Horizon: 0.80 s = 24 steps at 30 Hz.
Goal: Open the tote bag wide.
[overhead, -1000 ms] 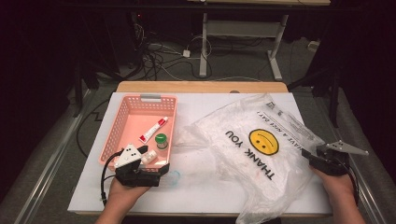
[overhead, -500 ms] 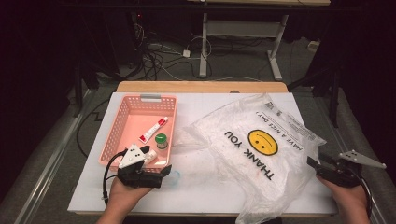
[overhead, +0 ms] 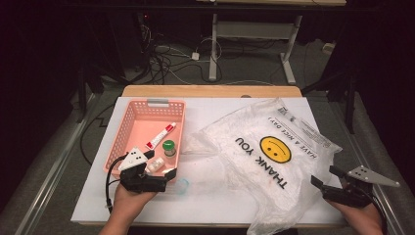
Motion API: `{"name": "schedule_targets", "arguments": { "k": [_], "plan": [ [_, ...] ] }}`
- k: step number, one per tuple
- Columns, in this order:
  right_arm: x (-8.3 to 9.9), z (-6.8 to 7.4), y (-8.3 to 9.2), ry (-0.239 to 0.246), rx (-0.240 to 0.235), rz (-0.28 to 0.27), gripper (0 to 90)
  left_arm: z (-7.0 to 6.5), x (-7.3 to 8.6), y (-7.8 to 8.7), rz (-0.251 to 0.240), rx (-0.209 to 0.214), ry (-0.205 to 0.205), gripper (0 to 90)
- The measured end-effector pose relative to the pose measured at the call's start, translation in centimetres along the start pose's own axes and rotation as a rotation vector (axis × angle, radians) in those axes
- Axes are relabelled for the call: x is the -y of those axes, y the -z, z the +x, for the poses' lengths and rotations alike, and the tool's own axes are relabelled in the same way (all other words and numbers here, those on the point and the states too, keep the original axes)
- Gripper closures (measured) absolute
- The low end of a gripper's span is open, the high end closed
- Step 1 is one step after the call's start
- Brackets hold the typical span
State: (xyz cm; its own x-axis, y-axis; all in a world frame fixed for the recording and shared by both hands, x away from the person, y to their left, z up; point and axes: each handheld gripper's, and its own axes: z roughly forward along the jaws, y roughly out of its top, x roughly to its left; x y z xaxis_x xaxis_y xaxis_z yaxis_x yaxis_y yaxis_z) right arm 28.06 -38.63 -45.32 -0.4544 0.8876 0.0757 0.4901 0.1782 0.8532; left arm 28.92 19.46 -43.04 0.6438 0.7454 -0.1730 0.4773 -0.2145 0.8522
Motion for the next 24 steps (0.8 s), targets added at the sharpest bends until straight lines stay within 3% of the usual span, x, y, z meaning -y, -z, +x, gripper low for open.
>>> {"name": "schedule_targets", "arguments": {
  "k": [7,10,19,24],
  "plan": [
    [-0.9,1.8,-1.2,0.037,-0.026,-0.006,0.4,0.0,0.1,0.2,-0.007,-0.03,-0.021,0.0],
    [-1.2,2.5,-1.7,0.054,-0.013,-0.009,0.4,0.0,0.2,0.3,-0.011,-0.038,-0.016,0.0],
    [-2.6,5.0,-3.8,0.108,-0.07,-0.02,0.5,0.5,0.3,0.6,-0.003,-0.038,0.012,0.0],
    [-3.4,6.4,-4.8,0.123,-0.087,-0.032,1.2,0.4,0.2,0.8,-0.011,-0.035,0.005,0.0]
  ]
}}
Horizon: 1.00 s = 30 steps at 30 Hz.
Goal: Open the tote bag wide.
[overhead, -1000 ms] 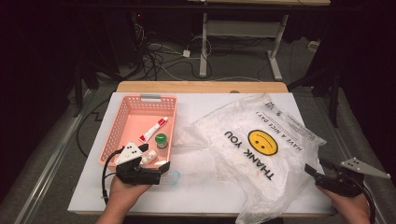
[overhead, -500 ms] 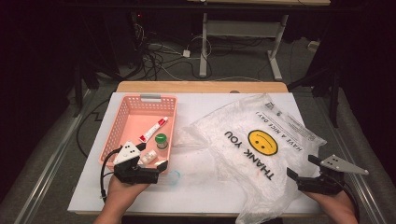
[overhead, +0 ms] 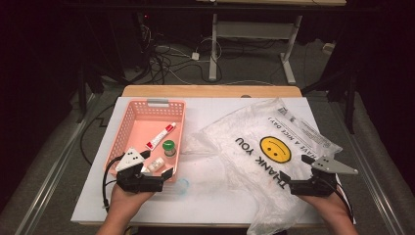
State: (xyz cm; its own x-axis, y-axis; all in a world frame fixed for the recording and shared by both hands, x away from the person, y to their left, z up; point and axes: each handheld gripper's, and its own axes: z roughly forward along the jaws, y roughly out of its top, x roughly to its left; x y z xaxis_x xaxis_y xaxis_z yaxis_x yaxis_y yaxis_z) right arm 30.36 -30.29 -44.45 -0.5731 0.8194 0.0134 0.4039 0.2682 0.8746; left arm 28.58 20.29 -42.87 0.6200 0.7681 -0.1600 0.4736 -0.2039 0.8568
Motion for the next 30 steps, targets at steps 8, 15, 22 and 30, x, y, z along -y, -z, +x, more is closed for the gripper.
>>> {"name": "schedule_targets", "arguments": {
  "k": [8,15,22,30],
  "plan": [
    [-1.8,2.0,-1.3,0.037,-0.026,-0.029,3.0,0.1,0.0,0.1,0.011,0.007,-0.008,0.0],
    [-2.9,3.0,-2.7,0.05,-0.052,-0.033,2.9,0.4,0.1,0.1,0.011,0.01,0.002,0.0],
    [-4.5,3.6,-4.6,0.069,-0.074,-0.045,2.9,0.6,-0.1,1.2,-0.019,-0.02,0.01,0.0],
    [-4.7,3.8,-6.0,0.068,-0.093,-0.043,2.6,1.4,-0.1,1.7,-0.035,-0.028,0.034,0.0]
  ]
}}
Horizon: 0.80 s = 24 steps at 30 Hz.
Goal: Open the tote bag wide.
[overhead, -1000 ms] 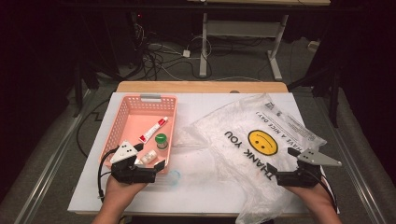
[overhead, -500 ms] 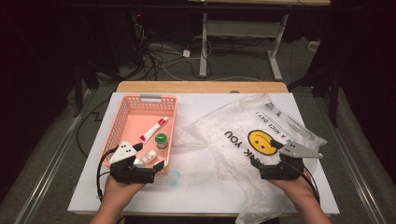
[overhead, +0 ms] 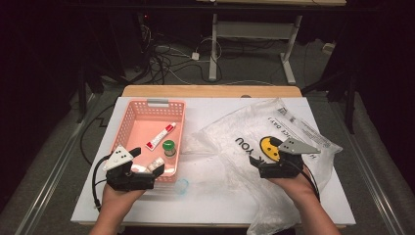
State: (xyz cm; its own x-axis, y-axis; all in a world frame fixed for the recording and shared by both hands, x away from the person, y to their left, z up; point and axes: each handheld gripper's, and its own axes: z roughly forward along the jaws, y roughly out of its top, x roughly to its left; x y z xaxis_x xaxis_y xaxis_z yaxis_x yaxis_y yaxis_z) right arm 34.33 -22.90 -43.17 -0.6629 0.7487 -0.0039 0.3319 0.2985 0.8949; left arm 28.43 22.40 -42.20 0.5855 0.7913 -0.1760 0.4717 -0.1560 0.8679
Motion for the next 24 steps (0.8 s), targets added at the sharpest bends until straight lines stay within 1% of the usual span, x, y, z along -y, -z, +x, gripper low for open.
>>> {"name": "schedule_targets", "arguments": {
  "k": [1,3,5,7,9,10,11,13,14,15,16,17,18,19,20,22,23,24],
  "plan": [
    [0.1,-0.1,0.0,-0.004,-0.004,0.016,2.9,0.0,0.1,0.0,0.0,0.003,0.002,0.0],
    [0.5,0.0,0.1,-0.018,-0.006,0.022,4.6,0.0,0.2,0.2,0.005,-0.001,0.0,0.0],
    [0.6,0.4,-0.2,-0.004,-0.033,0.045,5.8,0.1,0.3,0.3,0.002,-0.001,0.011,0.0],
    [0.5,1.0,-0.7,0.014,-0.067,0.074,8.5,0.0,0.3,0.4,0.001,-0.007,0.011,0.0],
    [0.4,1.6,-1.1,0.039,-0.098,0.095,13.9,-0.1,0.2,0.4,-0.003,-0.007,0.01,0.0],
    [0.4,2.0,-1.4,0.056,-0.107,0.101,18.6,-0.1,0.1,0.4,-0.006,-0.001,0.011,0.0],
    [0.5,2.4,-1.5,0.072,-0.118,0.109,20.3,-0.2,0.1,0.4,-0.009,0.005,0.013,0.0],
    [0.8,3.0,-2.0,0.075,-0.148,0.142,23.6,-0.3,0.0,0.2,-0.007,0.01,0.007,0.0],
    [1.0,3.2,-2.2,0.081,-0.154,0.153,25.2,-0.4,0.0,0.1,-0.006,0.017,0.006,0.0],
    [1.3,3.5,-2.5,0.092,-0.162,0.181,26.3,-0.4,0.0,0.1,-0.005,0.018,0.003,0.0],
    [1.5,3.7,-2.6,0.097,-0.165,0.198,26.3,-0.5,0.0,0.0,-0.002,0.021,0.001,0.0],
    [1.8,3.8,-2.9,0.106,-0.166,0.226,25.1,-0.6,0.0,0.0,-0.001,0.023,-0.002,0.0],
    [2.0,3.9,-3.1,0.107,-0.173,0.24,23.7,-0.6,0.0,0.0,0.001,0.024,-0.003,0.0],
    [2.2,3.9,-3.2,0.107,-0.181,0.253,20.2,-0.6,0.0,0.0,0.001,0.026,-0.004,0.0],
    [2.4,4.0,-3.4,0.112,-0.179,0.282,17.1,-0.6,0.1,0.0,0.001,0.027,-0.004,0.0],
    [2.7,4.2,-3.8,0.118,-0.186,0.316,15.9,-0.6,0.1,0.0,0.004,0.029,-0.004,0.0],
    [2.9,4.2,-3.9,0.128,-0.19,0.33,15.8,-0.6,0.1,-0.1,0.005,0.03,-0.003,0.0],
    [3.2,4.4,-4.2,0.137,-0.183,0.353,17.0,-0.6,0.1,-0.1,0.004,0.033,-0.001,0.0]
  ]
}}
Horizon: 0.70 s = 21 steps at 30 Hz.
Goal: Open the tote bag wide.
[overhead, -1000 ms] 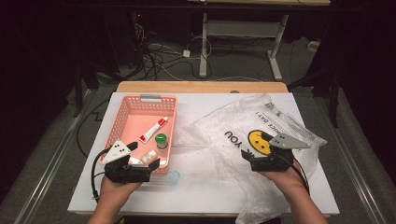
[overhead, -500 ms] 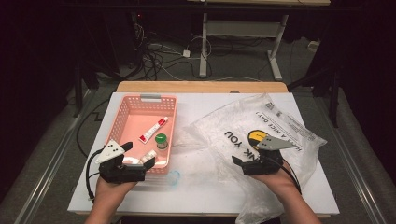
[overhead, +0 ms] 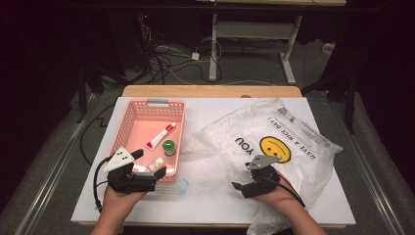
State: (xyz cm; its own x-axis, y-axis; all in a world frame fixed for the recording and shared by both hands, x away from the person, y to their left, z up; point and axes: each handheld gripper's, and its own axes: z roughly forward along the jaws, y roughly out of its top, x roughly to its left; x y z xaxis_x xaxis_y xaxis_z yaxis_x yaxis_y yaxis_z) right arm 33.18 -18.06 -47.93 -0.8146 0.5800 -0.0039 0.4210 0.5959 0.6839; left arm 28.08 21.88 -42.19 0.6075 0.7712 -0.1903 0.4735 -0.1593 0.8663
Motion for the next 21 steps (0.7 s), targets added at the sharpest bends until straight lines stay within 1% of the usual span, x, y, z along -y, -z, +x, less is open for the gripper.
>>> {"name": "schedule_targets", "arguments": {
  "k": [1,2,4,5,7,9,12,14,15,16,17,18,19,21],
  "plan": [
    [0.0,0.0,0.0,0.0,0.0,0.0,17.0,0.0,0.0,0.0,0.0,0.002,0.0,0.0],
    [0.0,-0.1,-0.1,0.018,0.002,0.007,19.1,0.0,0.0,0.0,-0.001,0.006,0.001,0.0],
    [0.1,-0.1,-0.3,0.028,0.016,0.022,25.3,-0.1,0.0,0.0,-0.002,0.015,0.003,0.0],
    [0.1,-0.2,-0.3,0.026,0.012,0.02,29.3,-0.2,0.0,-0.1,-0.002,0.016,0.003,0.0],
    [0.0,-0.3,-0.2,0.002,0.011,0.006,35.5,-0.2,0.0,-0.1,0.001,0.022,0.003,0.0],
    [0.0,-0.5,0.0,0.002,0.017,-0.003,41.2,-0.3,0.0,-0.2,0.0,0.025,0.003,0.0],
    [0.1,-0.9,0.2,-0.012,0.027,-0.013,48.1,-0.3,0.0,-0.3,0.002,0.027,0.003,0.0],
    [0.2,-1.1,0.2,-0.019,0.038,-0.007,51.8,-0.4,0.0,-0.4,0.005,0.028,0.004,0.0],
    [0.3,-1.2,0.2,-0.018,0.036,-0.009,53.0,-0.4,0.0,-0.4,0.006,0.029,0.004,0.0],
    [0.4,-1.4,0.3,-0.024,0.037,-0.012,55.1,-0.4,0.0,-0.4,0.006,0.028,0.003,0.0],
    [0.5,-1.5,0.4,-0.041,0.035,-0.012,56.6,-0.4,0.0,-0.3,0.006,0.027,0.002,0.0],
    [0.5,-1.7,0.5,-0.041,0.033,-0.012,58.3,-0.4,0.0,-0.3,0.006,0.027,0.004,0.0],
    [0.6,-1.8,0.6,-0.061,0.029,-0.014,59.7,-0.4,0.0,-0.3,0.006,0.026,0.004,0.0],
    [0.7,-2.1,0.7,-0.063,0.03,-0.014,64.2,-0.4,0.1,-0.4,0.009,0.025,0.004,0.0]
  ]
}}
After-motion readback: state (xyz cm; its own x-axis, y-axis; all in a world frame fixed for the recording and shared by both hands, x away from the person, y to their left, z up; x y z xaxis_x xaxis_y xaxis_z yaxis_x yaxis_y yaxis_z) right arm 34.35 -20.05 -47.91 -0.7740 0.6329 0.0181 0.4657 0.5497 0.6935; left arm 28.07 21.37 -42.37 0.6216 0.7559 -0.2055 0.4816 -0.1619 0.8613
